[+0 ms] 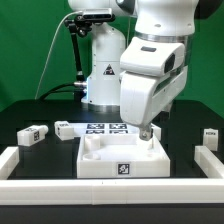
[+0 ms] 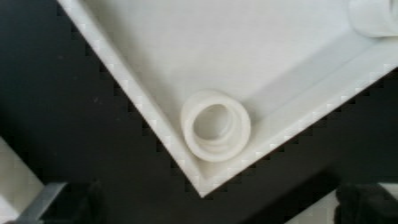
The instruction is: Assemble one leg
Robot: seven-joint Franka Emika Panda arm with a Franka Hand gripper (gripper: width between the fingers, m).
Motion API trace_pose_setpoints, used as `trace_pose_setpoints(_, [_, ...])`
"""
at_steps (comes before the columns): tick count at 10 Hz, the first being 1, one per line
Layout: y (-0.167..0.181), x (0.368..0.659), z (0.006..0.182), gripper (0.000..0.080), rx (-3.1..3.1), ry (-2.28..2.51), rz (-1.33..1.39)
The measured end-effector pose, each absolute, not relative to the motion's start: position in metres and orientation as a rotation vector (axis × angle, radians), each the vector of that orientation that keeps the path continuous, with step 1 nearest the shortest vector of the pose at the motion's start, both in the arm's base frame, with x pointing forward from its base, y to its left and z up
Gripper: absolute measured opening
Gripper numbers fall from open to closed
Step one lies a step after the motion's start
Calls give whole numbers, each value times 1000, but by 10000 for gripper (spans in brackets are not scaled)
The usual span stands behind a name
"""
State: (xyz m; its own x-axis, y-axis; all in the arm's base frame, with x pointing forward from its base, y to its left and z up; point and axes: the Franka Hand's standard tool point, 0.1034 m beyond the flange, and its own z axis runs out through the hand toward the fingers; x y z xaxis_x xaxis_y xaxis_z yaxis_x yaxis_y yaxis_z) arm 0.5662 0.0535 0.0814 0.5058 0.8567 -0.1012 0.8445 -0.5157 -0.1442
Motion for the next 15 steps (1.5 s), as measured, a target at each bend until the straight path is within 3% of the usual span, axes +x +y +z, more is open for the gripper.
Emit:
trace_pose_setpoints(8, [51, 565, 79, 650, -2633, -1555, 226])
trace_pose_setpoints(15, [14, 532, 58, 650, -2472, -1934, -55])
